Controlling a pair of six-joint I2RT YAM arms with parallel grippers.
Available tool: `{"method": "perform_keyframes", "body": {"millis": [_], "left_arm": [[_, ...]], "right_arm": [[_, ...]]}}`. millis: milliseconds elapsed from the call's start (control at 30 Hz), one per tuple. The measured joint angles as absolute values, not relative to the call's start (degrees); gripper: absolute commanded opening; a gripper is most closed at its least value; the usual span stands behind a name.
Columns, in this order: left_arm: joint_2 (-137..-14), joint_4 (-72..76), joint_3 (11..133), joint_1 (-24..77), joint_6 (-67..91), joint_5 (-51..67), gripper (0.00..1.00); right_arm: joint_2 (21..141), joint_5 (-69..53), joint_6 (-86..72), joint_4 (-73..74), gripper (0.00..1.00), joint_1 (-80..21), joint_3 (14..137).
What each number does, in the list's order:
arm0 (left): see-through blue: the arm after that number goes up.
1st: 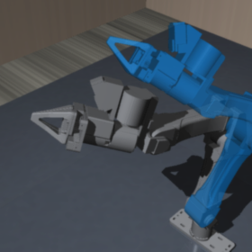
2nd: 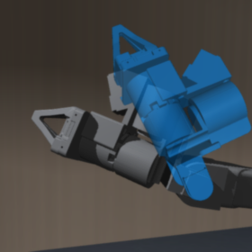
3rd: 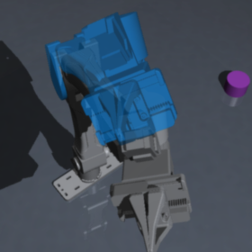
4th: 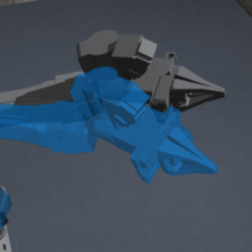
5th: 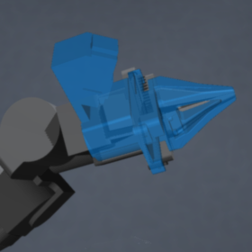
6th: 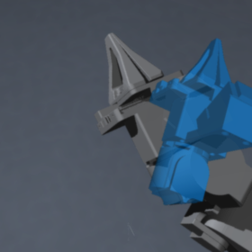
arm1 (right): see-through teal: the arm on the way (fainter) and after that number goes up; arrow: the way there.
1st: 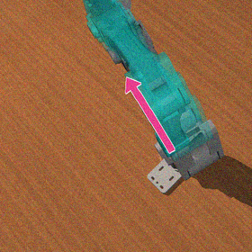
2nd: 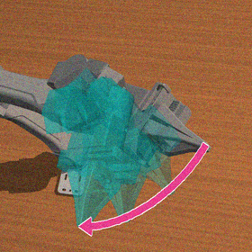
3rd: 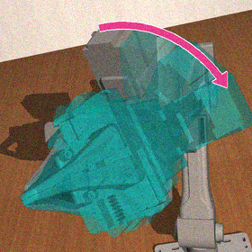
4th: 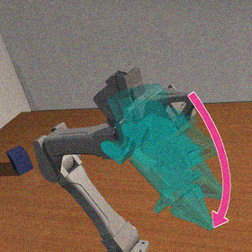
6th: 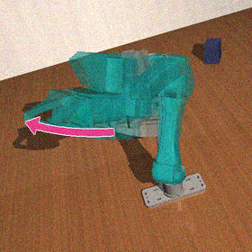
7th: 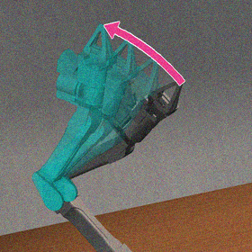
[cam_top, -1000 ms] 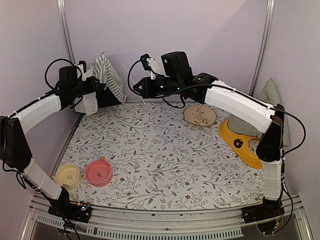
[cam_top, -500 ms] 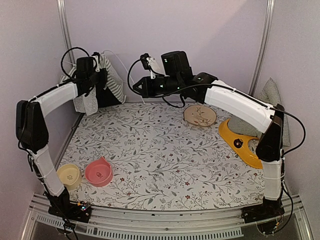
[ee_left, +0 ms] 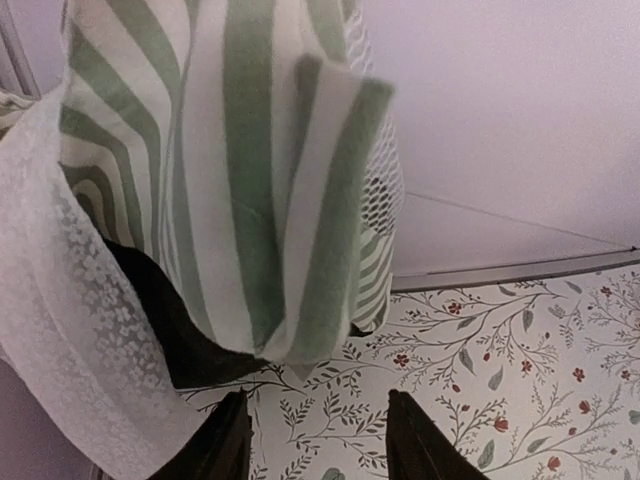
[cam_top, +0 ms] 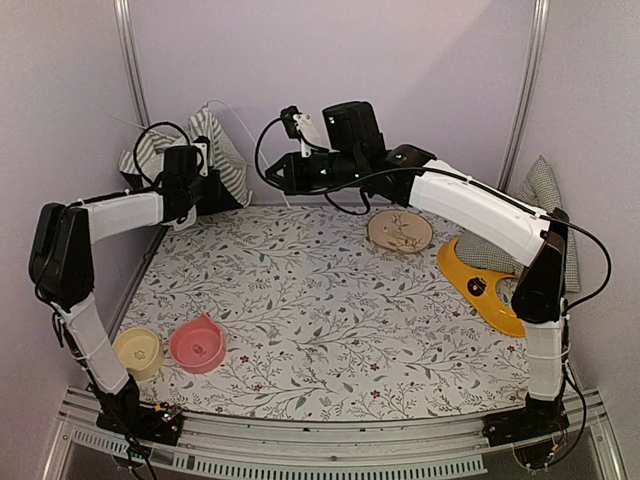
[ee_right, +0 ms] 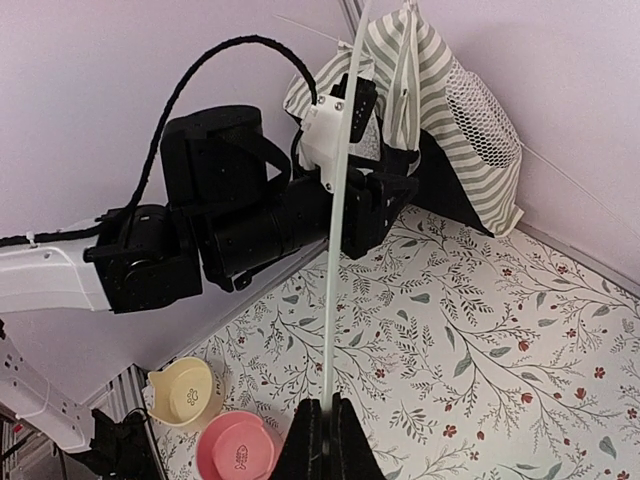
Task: Set up the pet tent
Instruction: Pick up the tent fabric from the tent.
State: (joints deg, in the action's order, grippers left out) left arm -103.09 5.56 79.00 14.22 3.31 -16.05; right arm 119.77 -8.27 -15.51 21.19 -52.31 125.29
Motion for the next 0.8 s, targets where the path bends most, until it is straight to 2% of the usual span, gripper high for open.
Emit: {"method": "perform_keyframes", "body": {"millis": [333, 533, 667, 800], "left_arm": [[-98.8, 25.3, 65.0, 13.1, -4.2, -11.2, 0.44], [-97.4, 34.6, 62.4, 10.9, -6.3, -7.6, 0.42], [-97.5, 36.2, 62.6, 10.1, -7.8, -4.9, 0.37], [-98.1, 36.3, 64.2, 10.1, -9.7, -2.3, 0.36]], "right_arm": [[119.8, -8.3, -15.6, 21.4, 0.00, -52.3, 125.3], [119.8, -8.3, -15.6, 21.5, 0.00, -52.3, 125.3], [119.8, -8.3, -15.6, 21.5, 0.00, -52.3, 125.3], [119.8, -8.3, -15.6, 21.5, 0.00, -52.3, 125.3]]}}
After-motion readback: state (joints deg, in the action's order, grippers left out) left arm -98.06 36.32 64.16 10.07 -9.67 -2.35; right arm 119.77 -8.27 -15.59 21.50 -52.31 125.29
